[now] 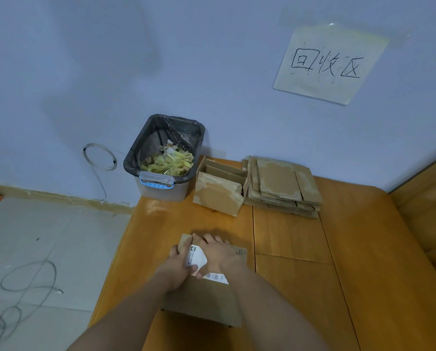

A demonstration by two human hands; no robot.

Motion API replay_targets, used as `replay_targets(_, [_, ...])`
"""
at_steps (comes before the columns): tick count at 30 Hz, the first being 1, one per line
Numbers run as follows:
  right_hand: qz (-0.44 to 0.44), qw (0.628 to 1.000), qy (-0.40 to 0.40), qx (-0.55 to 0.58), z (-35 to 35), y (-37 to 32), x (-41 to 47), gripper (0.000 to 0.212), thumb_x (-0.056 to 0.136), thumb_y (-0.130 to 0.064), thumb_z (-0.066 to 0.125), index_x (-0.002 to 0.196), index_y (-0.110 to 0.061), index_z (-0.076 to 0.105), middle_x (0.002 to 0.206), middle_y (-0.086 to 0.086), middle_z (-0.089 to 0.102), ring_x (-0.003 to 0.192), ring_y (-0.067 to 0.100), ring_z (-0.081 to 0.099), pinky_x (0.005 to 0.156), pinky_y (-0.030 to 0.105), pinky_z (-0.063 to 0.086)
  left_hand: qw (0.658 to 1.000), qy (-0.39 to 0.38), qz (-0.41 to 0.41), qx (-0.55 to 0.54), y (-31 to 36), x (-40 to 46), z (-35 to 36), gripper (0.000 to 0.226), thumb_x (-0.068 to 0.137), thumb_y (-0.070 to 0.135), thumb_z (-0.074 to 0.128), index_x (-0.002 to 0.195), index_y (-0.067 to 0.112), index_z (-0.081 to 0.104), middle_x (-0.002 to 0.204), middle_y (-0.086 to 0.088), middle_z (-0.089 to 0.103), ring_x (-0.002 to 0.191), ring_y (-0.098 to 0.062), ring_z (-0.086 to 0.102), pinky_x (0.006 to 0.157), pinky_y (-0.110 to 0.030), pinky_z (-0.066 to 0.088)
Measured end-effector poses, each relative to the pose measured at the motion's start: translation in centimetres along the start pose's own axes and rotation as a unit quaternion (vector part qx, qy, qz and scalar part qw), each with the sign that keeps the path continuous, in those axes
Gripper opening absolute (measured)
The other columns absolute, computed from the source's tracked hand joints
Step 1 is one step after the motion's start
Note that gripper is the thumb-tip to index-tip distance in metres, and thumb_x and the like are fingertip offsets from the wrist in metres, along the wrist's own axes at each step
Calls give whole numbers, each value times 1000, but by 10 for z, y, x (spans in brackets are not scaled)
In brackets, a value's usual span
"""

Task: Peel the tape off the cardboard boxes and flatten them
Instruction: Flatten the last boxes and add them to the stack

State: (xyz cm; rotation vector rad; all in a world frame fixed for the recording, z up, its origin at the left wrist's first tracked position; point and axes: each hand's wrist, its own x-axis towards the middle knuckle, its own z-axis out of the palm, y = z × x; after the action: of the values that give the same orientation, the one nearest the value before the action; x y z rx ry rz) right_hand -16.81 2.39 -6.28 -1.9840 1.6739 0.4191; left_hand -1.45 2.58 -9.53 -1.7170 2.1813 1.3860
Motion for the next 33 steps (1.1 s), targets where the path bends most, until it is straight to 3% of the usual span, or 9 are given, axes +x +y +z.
replay_targets(4, [9, 1000, 20, -8, 2, -2, -10, 108, 74, -42, 76, 153, -25, 5, 144, 6, 31, 129, 30, 33, 107, 48, 28, 998, 16, 13, -61, 4, -3, 2, 77, 97, 22, 53, 154, 36, 2, 154, -8, 15, 131, -30, 39, 108, -40, 35])
replay_targets(11, [43, 992, 114, -20, -9, -3, -20, 115, 73, -51, 74, 153, -25, -4, 141, 8, 29, 125, 30, 32, 102, 44, 33, 995, 61, 78, -34, 29, -8, -23, 77, 95, 9, 53, 153, 36, 11, 151, -8, 24, 129, -27, 41, 106, -40, 39])
replay_targets(14, [51, 983, 178, 5, -20, -3, -23, 119, 72, -52, 74, 153, -22, -7, 139, 9, 30, 125, 28, 32, 101, 42, 35, 989, 87, 119, 4, 44, -9, -42, 84, 91, 3, 55, 153, 37, 10, 152, -8, 23, 131, -28, 40, 107, -42, 38])
replay_targets(18, [70, 962, 260, 52, -32, -9, -28, 121, 71, -52, 75, 152, -24, -11, 132, 5, 32, 120, 25, 34, 96, 37, 38, 974, 134, 162, 83, 60, -15, -58, 95, 88, -3, 58, 154, 38, 3, 159, -5, 11, 142, -29, 23, 114, -43, 29])
replay_targets(22, [91, 936, 324, 99, -39, -12, -36, 113, 76, -56, 70, 152, -26, -8, 130, 3, 35, 117, 22, 39, 90, 33, 45, 938, 177, 203, 219, 72, -22, -70, 106, 84, -8, 57, 152, 41, -9, 161, -5, 3, 148, -29, 9, 119, -44, 17])
replay_targets(27, [81, 916, 379, 103, -29, -6, -51, 86, 85, -50, 63, 151, -28, 13, 130, -2, 39, 108, 14, 51, 71, 26, 51, 874, 195, 262, 360, 67, -24, -68, 108, 83, -10, 56, 152, 31, -16, 161, -3, 7, 148, -26, 6, 117, -42, 14])
replay_targets(30, [79, 930, 349, 89, -4, -5, -60, 65, 88, -50, 59, 141, -24, 32, 122, -6, 44, 107, 13, 52, 73, 22, 44, 891, 162, 283, 316, 53, -26, -47, 93, 85, -7, 51, 155, 26, -2, 159, -1, 16, 147, -22, 12, 119, -37, 13])
replay_targets(33, [99, 938, 313, 112, 31, 0, -76, 58, 90, -50, 56, 136, -21, 36, 124, -6, 42, 105, 12, 50, 73, 22, 43, 909, 129, 313, 242, 44, -30, -27, 67, 91, 11, 51, 152, 12, 21, 154, -5, 23, 142, -23, 23, 115, -28, 21])
